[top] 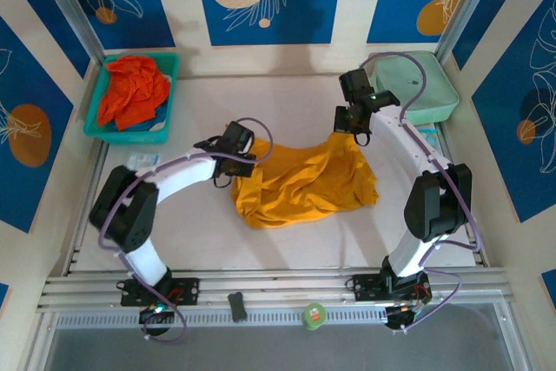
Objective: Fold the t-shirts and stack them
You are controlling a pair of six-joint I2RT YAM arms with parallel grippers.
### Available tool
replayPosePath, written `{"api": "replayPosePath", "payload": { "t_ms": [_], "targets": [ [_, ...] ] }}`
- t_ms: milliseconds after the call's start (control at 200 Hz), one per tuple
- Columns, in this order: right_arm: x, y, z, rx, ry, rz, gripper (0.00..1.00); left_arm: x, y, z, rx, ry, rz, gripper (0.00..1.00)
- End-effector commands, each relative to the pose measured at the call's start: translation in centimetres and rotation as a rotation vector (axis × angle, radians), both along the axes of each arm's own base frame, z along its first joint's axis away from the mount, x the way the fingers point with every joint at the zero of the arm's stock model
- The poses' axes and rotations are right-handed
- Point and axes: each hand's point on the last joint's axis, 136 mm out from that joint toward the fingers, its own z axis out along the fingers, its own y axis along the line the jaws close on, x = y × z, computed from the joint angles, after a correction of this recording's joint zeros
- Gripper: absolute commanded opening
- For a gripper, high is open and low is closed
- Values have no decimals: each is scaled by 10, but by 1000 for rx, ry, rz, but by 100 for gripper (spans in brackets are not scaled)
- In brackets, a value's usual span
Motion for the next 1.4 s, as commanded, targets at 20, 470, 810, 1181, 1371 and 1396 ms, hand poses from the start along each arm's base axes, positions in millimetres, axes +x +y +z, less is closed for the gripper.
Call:
{"api": "replayPosePath", "payload": {
  "t_ms": [20, 470, 810, 1181, 1371, 1396],
  "targets": [
    [-2, -6, -9, 4, 15, -30, 0, -17, 53, 35, 47, -117, 236, 0],
    [1, 2, -28, 28, 50, -51, 0, -169, 174, -25, 24, 68, 759, 80],
    [2, 7, -35, 25, 66, -39, 0, -71, 105, 38, 24, -65, 478, 87],
    [-62, 9, -49, 43, 97, -67, 0, 36, 54, -47, 152, 67, 377, 64],
    [-138, 12, -113, 116, 265, -141, 31, 23, 84, -73, 265, 113, 436, 60],
    [-142, 10, -117, 115, 278, -146, 40, 20, 87, -73, 277, 115, 440, 60]
  ]
}}
